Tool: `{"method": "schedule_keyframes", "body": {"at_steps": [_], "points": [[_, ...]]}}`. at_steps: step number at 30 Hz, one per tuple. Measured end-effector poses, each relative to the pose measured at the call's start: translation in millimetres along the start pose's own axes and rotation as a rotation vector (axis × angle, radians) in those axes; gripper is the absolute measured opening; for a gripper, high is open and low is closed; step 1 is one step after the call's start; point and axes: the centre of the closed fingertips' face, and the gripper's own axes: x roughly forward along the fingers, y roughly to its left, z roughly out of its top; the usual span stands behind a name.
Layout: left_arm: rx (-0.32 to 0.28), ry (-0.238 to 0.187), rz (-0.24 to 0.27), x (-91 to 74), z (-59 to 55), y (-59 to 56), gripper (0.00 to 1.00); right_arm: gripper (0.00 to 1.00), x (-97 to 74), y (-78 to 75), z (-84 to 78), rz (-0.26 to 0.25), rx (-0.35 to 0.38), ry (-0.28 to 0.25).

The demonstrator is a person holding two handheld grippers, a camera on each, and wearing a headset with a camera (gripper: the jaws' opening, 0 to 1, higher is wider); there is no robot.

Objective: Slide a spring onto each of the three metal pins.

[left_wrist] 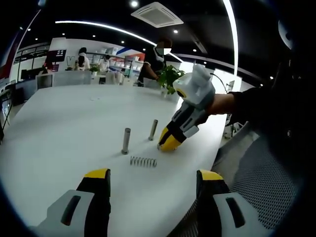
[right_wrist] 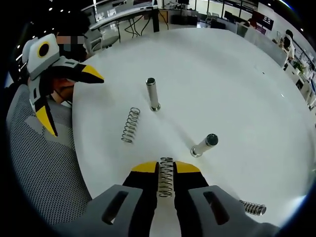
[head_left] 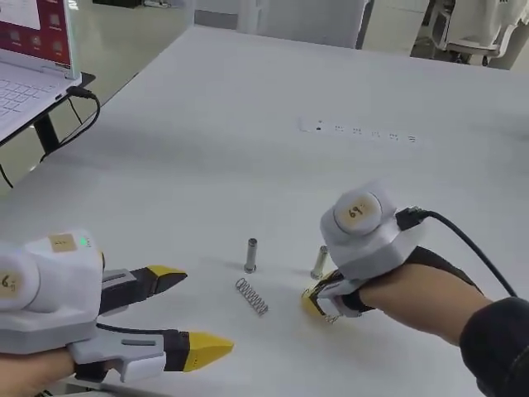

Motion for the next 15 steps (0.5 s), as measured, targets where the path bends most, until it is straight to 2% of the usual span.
{"method": "schedule_keyframes", "body": {"at_steps": [4, 15], "points": [[-0.001, -0.004, -0.001, 0.1, 0.5, 0.2, 0.66, 0.13, 0.6, 2.1, 3.8, -0.001, -0.017, -0.002], [-0.005, -0.008, 0.000, -0.3, 0.9, 0.6, 0.66, 0.10, 6.9, 3.0, 4.1, -0.012, -0.056, 0.027]]}}
